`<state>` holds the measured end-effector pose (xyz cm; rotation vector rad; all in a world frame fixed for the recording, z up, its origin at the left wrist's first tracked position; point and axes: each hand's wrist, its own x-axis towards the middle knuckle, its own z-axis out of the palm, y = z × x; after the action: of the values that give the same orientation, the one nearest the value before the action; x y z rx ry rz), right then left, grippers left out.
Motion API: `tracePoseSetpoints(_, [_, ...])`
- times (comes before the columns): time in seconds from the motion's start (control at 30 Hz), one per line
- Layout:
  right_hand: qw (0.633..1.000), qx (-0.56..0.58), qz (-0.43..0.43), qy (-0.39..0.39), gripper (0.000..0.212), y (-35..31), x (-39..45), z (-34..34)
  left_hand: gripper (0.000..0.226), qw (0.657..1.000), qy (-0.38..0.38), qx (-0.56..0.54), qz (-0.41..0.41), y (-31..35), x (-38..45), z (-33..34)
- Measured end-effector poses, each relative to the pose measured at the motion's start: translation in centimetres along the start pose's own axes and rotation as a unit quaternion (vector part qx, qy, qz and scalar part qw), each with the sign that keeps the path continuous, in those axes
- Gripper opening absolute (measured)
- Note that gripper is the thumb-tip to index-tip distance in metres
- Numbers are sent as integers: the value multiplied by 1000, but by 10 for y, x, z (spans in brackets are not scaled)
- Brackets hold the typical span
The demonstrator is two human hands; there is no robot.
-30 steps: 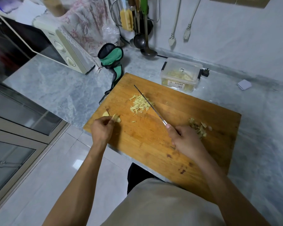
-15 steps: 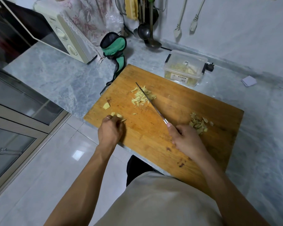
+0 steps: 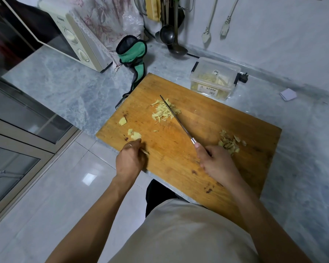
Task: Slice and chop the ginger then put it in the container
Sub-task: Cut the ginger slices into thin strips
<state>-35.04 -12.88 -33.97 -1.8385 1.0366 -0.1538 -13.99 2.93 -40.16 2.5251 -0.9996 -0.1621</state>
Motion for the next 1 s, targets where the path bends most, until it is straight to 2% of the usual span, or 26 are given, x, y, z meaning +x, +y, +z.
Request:
tracePoseSetpoints(0.07, [1000, 1, 0, -2, 72, 1, 0, 0, 39, 998, 19, -49, -39, 2, 3, 1])
tracePoseSetpoints(0.17, [1000, 4, -8, -5, 72, 0, 0, 1, 37, 991, 46, -101, -72, -2, 12, 1])
tracePoseSetpoints(0.33, [1000, 5, -14, -6, 71, -1, 1, 0, 41, 982, 72, -102, -139, -19, 32, -15])
tracePoseSetpoints(0.43, [1000, 7, -16, -5, 71, -4, 2, 2, 31, 978, 58, -112, -163, -23, 52, -24])
tracePoseSetpoints(0.6, [1000, 6, -16, -1, 69, -7, 5, 6, 33, 983, 25, -55, -175, -39, 93, -23])
tracePoseSetpoints(0.73, [1000, 2, -14, -6, 71, -9, 6, 8, 23, 972, -3, -73, -223, -43, 114, -20])
tracePoseSetpoints(0.83, [1000, -1, -12, -1, 71, -9, 7, 8, 11, 971, 15, -128, -202, -30, 106, -27])
tracePoseSetpoints(1.0, [1000, 11, 4, 4, 73, -7, 7, 6, 14, 969, 4, -221, -109, 2, 59, -30])
